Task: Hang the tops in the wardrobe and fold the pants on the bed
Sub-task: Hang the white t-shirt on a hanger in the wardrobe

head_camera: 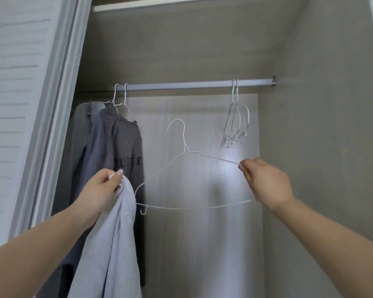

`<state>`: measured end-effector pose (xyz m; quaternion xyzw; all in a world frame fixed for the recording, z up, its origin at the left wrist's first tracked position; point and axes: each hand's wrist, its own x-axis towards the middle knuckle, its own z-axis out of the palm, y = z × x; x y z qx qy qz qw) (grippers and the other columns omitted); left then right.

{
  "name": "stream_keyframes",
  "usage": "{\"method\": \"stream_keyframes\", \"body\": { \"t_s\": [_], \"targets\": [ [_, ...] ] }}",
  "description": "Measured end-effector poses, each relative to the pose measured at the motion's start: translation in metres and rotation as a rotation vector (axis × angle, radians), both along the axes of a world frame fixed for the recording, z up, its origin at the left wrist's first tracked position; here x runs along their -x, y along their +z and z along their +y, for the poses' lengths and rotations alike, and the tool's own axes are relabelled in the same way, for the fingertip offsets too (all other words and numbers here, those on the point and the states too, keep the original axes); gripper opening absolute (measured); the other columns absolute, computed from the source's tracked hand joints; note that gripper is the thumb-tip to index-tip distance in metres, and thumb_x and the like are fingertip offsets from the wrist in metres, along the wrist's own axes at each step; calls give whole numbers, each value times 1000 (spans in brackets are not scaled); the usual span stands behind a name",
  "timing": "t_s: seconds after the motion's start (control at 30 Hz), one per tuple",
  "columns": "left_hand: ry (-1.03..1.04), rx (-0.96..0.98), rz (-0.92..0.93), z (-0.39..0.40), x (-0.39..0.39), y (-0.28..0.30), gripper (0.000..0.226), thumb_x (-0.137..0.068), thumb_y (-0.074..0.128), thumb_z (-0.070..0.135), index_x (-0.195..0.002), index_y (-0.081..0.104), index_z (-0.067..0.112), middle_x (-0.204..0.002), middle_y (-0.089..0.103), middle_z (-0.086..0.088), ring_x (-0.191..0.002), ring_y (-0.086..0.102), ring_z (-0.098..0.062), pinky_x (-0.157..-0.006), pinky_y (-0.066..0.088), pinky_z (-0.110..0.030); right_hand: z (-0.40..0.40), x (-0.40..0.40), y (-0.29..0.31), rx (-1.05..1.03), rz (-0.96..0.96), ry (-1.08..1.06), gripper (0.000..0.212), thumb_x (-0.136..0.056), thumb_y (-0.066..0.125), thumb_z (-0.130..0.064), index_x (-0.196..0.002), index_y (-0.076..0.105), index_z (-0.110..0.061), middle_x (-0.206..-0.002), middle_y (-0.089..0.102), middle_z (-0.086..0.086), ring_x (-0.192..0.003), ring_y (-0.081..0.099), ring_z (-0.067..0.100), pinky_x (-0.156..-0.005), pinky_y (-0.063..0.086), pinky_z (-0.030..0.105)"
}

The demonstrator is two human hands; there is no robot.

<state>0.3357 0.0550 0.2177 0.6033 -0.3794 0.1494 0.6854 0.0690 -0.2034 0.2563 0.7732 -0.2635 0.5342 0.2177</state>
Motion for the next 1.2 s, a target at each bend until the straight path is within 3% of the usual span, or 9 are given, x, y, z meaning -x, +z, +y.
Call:
{"method": "stream_keyframes", "body": {
  "t_s": [0.17,0.33,0.47,0.6,0.77,1.0,1.1,1.2],
  "targets": [
    [-81,-131,86,36,26,-39,35,-95,51,41,-72,46,15,-71,44,-3,-70,41,-19,-70,33,-35,29,40,-20,56,7,70,17,-96,51,-29,-101,61,-16,-86,45,2,-67,53,35,-55,32,28],
    [-107,-228,163,65,43,-62,35,-96,50,41,-75,46,13,-76,46,-10,-74,43,-24,-72,35,-37,46,76,-28,78,35,93,17,-95,52,-27,-100,62,-14,-92,51,9,-63,55,39,-55,34,29],
    [-52,-271,112,84,52,-71,33,-97,48,39,-76,47,13,-76,44,-8,-74,41,-21,-72,33,-33,54,93,-27,112,26,116,18,-94,51,-28,-99,62,-14,-94,51,9,-65,56,40,-56,37,31],
    [-138,-394,88,97,64,-70,34,-96,48,42,-77,48,14,-70,47,-2,-67,46,-16,-64,37,-29,63,92,-24,151,20,177,17,-94,51,-26,-97,61,-14,-93,50,7,-61,53,38,-56,36,30],
    [-160,-551,44,107,65,-68,42,-94,48,46,-88,52,5,-79,53,-4,-72,52,-15,-69,43,-27,70,79,-16,186,25,228,21,-95,50,-27,-98,63,-12,-90,50,8,-61,54,39,-56,37,30],
    [-184,-521,-41,101,79,-69,32,-95,50,43,-81,51,14,-72,48,6,-67,44,-7,-69,38,-24,93,47,-29,212,116,311,15,-94,54,-20,-97,65,-10,-95,55,9,-65,54,35,-56,44,33],
    [-178,-446,-48,98,84,-67,37,-97,49,39,-87,51,3,-79,45,-2,-74,41,-14,-73,34,-29,100,34,-42,197,139,350,15,-95,54,-19,-97,66,-10,-95,55,8,-63,54,34,-54,45,33],
    [-114,-377,-41,95,86,-66,33,-97,46,40,-80,46,12,-77,43,-1,-72,40,-13,-70,34,-28,107,22,-58,170,149,387,14,-94,56,-19,-98,67,-11,-95,56,8,-66,56,33,-53,45,32]
  ]
}}
